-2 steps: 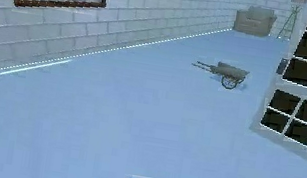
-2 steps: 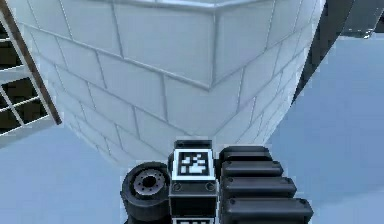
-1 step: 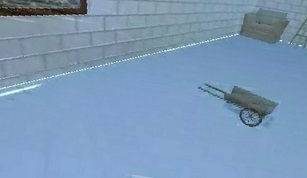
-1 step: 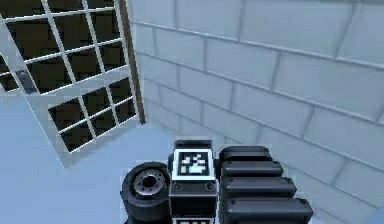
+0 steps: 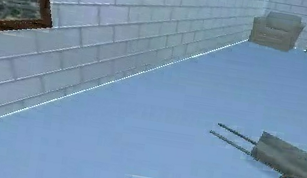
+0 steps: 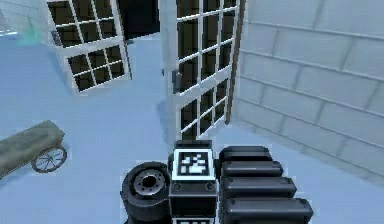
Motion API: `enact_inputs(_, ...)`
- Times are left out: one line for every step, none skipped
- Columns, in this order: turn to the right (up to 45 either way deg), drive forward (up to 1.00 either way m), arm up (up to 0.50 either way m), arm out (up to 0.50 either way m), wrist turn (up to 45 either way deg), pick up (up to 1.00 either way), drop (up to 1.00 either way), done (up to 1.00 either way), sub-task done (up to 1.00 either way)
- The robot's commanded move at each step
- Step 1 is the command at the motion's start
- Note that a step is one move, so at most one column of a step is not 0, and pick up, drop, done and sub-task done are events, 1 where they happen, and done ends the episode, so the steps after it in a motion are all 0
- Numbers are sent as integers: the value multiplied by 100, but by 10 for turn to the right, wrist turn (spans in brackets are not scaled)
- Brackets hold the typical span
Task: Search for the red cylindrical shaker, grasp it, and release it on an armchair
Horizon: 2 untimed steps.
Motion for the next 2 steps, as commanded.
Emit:
enact_inputs(0,100,0,0,0,0,0,0,0)
enact_inputs(0,80,0,0,0,0,0,0,0)
